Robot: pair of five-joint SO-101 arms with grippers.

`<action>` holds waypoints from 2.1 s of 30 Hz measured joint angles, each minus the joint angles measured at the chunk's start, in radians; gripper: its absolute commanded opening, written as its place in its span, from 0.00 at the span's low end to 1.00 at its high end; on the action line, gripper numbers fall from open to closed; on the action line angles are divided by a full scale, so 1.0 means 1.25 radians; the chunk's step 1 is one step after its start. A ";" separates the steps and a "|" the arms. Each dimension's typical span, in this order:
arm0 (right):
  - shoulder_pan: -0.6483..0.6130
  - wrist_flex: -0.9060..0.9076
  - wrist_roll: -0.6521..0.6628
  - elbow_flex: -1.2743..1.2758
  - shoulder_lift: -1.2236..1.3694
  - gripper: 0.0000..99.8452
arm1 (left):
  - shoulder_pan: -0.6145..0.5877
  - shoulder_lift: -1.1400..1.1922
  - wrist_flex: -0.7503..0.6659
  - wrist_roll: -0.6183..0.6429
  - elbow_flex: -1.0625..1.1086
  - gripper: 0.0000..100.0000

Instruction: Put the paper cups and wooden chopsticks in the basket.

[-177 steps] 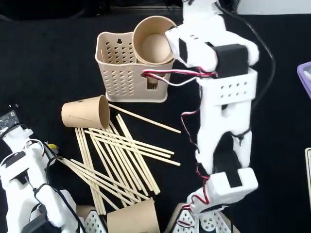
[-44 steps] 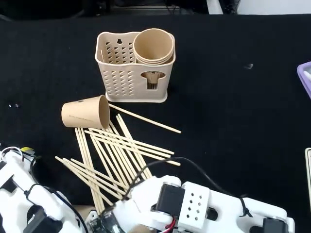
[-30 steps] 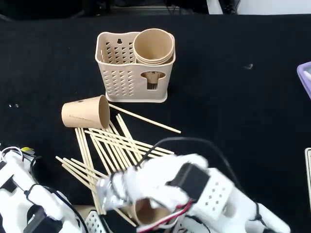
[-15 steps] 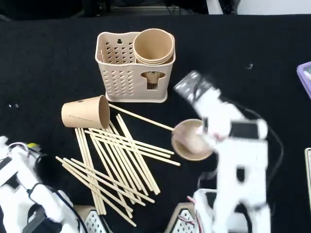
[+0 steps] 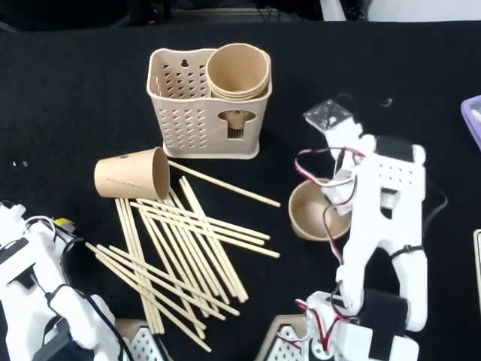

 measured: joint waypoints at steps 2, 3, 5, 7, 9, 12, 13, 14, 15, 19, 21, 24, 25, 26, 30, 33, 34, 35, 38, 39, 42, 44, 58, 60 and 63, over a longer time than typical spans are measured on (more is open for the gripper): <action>0.001 0.023 -0.021 -0.034 0.000 0.01 | 0.000 0.000 0.000 0.000 0.007 0.28; 0.002 0.039 -0.031 -0.054 -0.004 0.01 | 0.000 0.000 0.000 0.000 0.007 0.28; 0.002 0.069 -0.055 -0.098 -0.032 0.01 | 0.000 0.000 0.000 0.000 0.007 0.28; -0.005 0.099 -0.088 -0.150 -0.077 0.01 | 0.000 0.000 0.000 0.000 0.007 0.28; -0.033 0.125 -0.125 -0.211 -0.119 0.01 | 0.000 0.000 0.000 0.000 0.007 0.28; -0.091 0.145 -0.191 -0.335 -0.158 0.01 | 0.000 0.000 0.000 0.000 0.007 0.28; -0.113 0.147 -0.215 -0.384 -0.162 0.01 | 0.000 0.000 0.000 0.000 0.007 0.28; -0.134 0.149 -0.233 -0.432 -0.163 0.01 | 0.000 0.000 0.000 0.000 0.007 0.28; -0.161 0.149 -0.249 -0.482 -0.163 0.01 | 0.000 0.000 0.000 0.000 0.007 0.28; -0.265 0.135 -0.276 -0.658 -0.112 0.01 | 0.000 0.000 0.000 -0.012 0.007 0.28; -0.304 0.123 -0.293 -0.727 -0.058 0.01 | 0.010 0.000 0.000 -0.028 0.007 0.28; -0.341 0.106 -0.335 -0.831 0.036 0.01 | 0.028 0.000 0.000 -0.041 0.018 0.28; -0.347 0.103 -0.347 -0.867 0.065 0.01 | 0.033 0.000 0.000 -0.041 0.020 0.28; -0.350 0.103 -0.360 -0.899 0.096 0.01 | 0.034 0.000 -0.001 -0.041 0.020 0.28; -0.352 0.103 -0.387 -1.015 0.223 0.01 | 0.037 0.000 -0.001 -0.041 0.020 0.28; -0.354 0.117 -0.390 -1.080 0.313 0.01 | 0.037 0.000 -0.001 -0.041 0.020 0.28; -0.355 0.129 -0.390 -1.099 0.335 0.01 | 0.037 0.000 -0.001 -0.041 0.020 0.28; -0.355 0.142 -0.390 -1.117 0.356 0.01 | 0.037 0.000 -0.001 -0.041 0.020 0.28; -0.355 0.188 -0.390 -1.181 0.416 0.01 | 0.037 0.000 -0.001 -0.044 0.020 0.28; -0.355 0.204 -0.390 -1.196 0.430 0.01 | 0.037 0.000 -0.001 -0.045 0.020 0.28; -0.368 0.247 -0.390 -1.235 0.463 0.01 | 0.037 0.000 -0.001 -0.047 0.020 0.28; -0.383 0.258 -0.390 -1.250 0.479 0.01 | 0.037 0.000 -0.001 -0.047 0.020 0.28; -0.395 0.212 -0.390 -1.273 0.502 0.15 | 0.037 0.000 -0.001 -0.047 0.020 0.28; -0.395 0.190 -0.390 -1.273 0.507 0.15 | 0.037 0.000 -0.001 -0.047 0.020 0.28; -0.396 0.152 -0.390 -1.273 0.511 0.15 | 0.037 0.000 -0.001 -0.047 0.020 0.28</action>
